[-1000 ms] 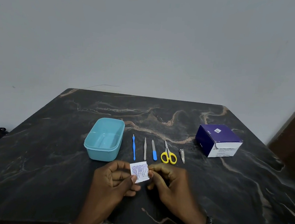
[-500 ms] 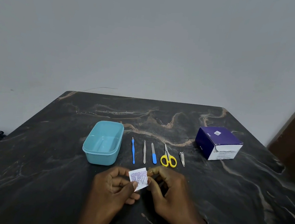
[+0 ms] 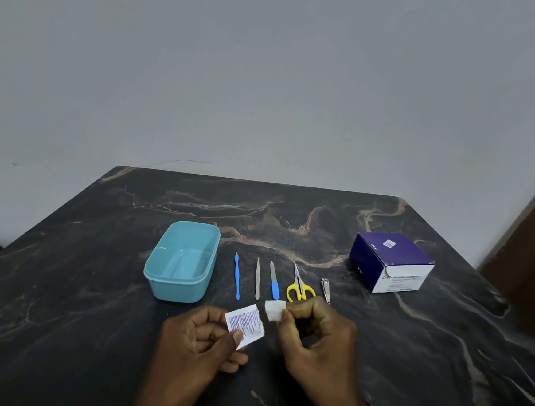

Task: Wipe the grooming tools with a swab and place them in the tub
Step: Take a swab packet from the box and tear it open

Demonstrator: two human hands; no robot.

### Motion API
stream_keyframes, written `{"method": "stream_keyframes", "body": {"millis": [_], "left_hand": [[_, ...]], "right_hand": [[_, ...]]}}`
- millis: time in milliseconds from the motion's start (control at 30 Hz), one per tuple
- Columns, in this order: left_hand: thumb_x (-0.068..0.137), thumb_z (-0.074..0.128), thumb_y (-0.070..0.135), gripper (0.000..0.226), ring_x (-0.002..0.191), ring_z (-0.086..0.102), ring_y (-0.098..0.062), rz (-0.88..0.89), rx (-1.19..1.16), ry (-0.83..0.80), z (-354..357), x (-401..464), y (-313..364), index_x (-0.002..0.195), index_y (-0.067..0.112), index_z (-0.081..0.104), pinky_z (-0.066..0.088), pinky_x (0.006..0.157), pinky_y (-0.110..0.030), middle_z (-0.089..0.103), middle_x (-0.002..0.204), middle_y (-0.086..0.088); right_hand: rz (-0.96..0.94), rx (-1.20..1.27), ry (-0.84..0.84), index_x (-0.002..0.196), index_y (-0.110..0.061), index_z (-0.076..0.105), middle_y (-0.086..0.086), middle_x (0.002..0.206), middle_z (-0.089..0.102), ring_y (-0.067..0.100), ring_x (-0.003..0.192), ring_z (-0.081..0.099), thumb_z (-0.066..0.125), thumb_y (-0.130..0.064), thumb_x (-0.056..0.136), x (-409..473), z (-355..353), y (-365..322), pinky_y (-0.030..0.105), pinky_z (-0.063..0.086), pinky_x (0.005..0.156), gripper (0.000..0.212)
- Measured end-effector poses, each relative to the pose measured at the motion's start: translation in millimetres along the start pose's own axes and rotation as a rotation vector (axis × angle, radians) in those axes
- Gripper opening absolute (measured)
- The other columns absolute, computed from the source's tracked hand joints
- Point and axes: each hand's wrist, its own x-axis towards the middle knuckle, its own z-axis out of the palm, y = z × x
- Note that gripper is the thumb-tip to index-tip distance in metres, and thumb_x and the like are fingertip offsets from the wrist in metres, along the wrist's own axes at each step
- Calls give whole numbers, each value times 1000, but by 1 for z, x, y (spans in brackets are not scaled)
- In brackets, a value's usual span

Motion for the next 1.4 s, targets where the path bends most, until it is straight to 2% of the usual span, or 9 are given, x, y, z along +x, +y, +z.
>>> {"method": "stream_keyframes", "body": {"millis": [233,433,600,767,867,967,1133,1267,1400], "left_hand": [[79,70,-6,11,61,71,-38,-9,-7,6,-2,0,3,89,-2,67,59,53,-36,72,68,-21],[81,69,-3,9,62,72,-36,6,-5,8,-2,-1,3,89,0,67,60,56,-37,73,69,-19],[83,67,-3,5,64,72,-34,4,4,-24,-3,-1,2,88,0,67,60,58,-35,74,70,-18],[86,64,-3,2,62,70,-33,-4,9,-51,-1,-1,1,86,-2,66,57,55,-31,73,68,-20],[87,62,-4,4,60,69,-32,-6,-37,-2,-1,0,1,89,-2,64,56,53,-30,72,69,-21],[87,64,-1,6,59,68,-32,-2,-37,8,0,0,1,92,0,65,55,52,-31,72,69,-21],[87,63,-2,4,56,66,-30,-13,5,1,0,0,2,87,-2,66,51,46,-30,72,69,-20],[89,59,-5,8,52,64,-29,-26,36,7,-1,1,2,82,-3,64,46,39,-27,72,68,-19],[89,61,-1,8,51,64,-28,-32,71,3,0,3,4,83,-1,65,45,39,-27,72,69,-18]], "right_hand": [[-112,-107,-52,76,-22,70,-16,75,69,3,63,65,62,0,75,2,3,5,21,50,54,24],[-100,-30,-219,84,-25,74,-12,77,70,9,66,66,62,-29,85,0,0,-6,32,51,55,12],[-76,-85,-348,78,-23,72,-10,70,67,8,61,63,68,-30,84,0,0,-9,20,45,54,10],[59,-74,-438,70,-14,65,0,61,65,10,52,57,62,-29,85,6,-1,-12,34,47,52,21],[93,-191,-446,71,-15,66,2,62,65,2,51,52,60,-22,89,37,-11,-16,31,43,51,21],[39,-434,-394,68,-10,67,5,58,65,12,48,53,56,-15,91,106,-27,-15,30,42,49,26],[157,-801,-350,53,-10,44,6,53,47,22,51,43,55,-10,80,226,-31,9,24,29,47,30],[279,-942,-469,68,-10,56,7,69,67,24,66,62,57,-11,73,256,-22,28,29,52,63,4],[364,-958,-556,78,-8,60,6,71,70,21,68,69,56,-14,76,250,-11,44,35,58,74,8]]}}
